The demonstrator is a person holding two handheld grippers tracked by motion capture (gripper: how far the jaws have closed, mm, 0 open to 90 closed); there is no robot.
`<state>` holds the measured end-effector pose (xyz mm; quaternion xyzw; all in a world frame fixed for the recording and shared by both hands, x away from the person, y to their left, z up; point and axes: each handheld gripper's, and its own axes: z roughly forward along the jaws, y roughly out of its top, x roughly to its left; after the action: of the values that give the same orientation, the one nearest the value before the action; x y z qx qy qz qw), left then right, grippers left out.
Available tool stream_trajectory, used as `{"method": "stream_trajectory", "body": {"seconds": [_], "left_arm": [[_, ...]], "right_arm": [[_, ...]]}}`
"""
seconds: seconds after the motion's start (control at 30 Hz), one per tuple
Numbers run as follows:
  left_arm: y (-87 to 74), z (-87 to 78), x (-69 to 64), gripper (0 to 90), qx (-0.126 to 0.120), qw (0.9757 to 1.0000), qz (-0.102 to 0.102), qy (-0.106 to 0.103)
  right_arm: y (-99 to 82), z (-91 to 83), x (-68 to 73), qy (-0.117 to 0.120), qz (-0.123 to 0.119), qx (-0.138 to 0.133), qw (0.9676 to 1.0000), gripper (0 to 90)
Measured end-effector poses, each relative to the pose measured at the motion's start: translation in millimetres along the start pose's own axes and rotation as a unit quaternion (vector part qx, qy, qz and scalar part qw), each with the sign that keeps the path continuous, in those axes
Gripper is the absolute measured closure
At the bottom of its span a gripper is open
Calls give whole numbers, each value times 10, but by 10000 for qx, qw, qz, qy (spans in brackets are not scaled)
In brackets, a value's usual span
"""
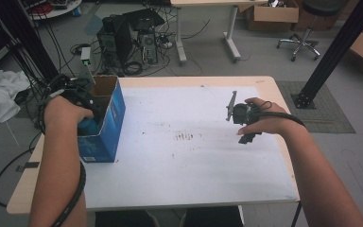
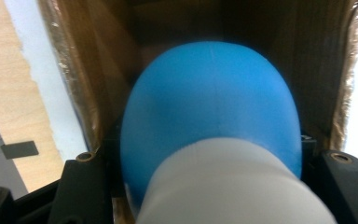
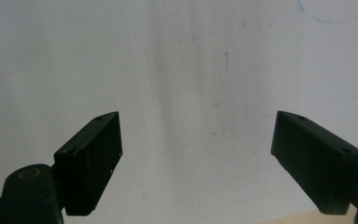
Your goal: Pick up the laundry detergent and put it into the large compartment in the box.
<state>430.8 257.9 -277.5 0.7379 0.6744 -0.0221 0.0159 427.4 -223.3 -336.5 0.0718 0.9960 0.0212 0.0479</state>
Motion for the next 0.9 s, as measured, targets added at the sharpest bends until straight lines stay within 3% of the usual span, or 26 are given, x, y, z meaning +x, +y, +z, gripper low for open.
{"method": "stream_trajectory", "body": {"seconds": [0.17, 0.9], "left_arm": [[5, 126, 12, 393, 76, 10000, -4, -21], [-1, 130, 5, 388, 66, 9999, 89, -27]], "right_arm": [[4, -2, 4, -2, 2, -1, 10000, 164], [9, 51, 3, 49, 11, 12, 10000, 164]]}}
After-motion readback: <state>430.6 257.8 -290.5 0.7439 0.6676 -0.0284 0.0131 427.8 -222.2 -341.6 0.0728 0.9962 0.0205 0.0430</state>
